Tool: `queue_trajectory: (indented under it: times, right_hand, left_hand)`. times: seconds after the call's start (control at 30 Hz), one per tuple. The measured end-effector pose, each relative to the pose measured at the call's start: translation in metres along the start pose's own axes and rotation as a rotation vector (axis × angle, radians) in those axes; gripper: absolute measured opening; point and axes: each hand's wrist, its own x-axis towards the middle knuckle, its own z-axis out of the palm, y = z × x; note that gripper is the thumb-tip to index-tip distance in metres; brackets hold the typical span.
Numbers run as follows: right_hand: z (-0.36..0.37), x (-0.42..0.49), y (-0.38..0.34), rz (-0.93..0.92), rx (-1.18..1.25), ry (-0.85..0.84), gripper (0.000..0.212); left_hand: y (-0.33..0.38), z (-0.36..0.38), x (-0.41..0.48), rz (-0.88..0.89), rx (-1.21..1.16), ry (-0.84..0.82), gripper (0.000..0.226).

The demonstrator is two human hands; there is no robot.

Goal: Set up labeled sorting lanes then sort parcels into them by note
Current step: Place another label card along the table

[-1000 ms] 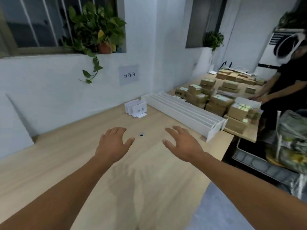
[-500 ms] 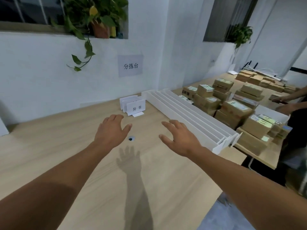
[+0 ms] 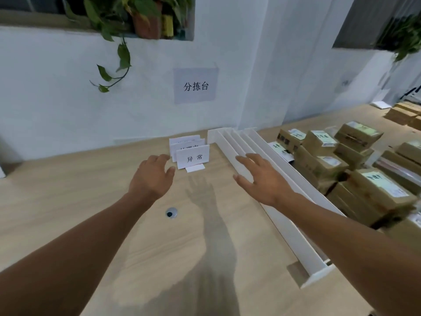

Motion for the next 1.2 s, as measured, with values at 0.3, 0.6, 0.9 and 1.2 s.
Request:
queue_trajectory:
  times: [0.3,0.6,0.9,1.2]
  right_hand:
    - [0.082,0.164,0.100,-0.198,0.055,-0.123,0.059]
    - [0.195,0.295,0.148,-0.170,0.130,-0.193,0.067]
    - [0.294,0.399,0.157,-0.120,0.192,-0.235,0.076]
    - [0.287,0.362,0.153,-0.089,0.246,-0.260,0.078]
  left_hand:
    - [0.017,0.099,0.114,-0.209,-0.010,-0.026,0.050]
    - [-0.027,0.175,0.221,-0.330,0.008,-0.060,0.055]
    - [-0.078,0.261,0.302,-0.381,-0.034,-0.095,0.067]
    - [-0.071,0.257,0.272,-0.333,-0.074,-0.057,0.057]
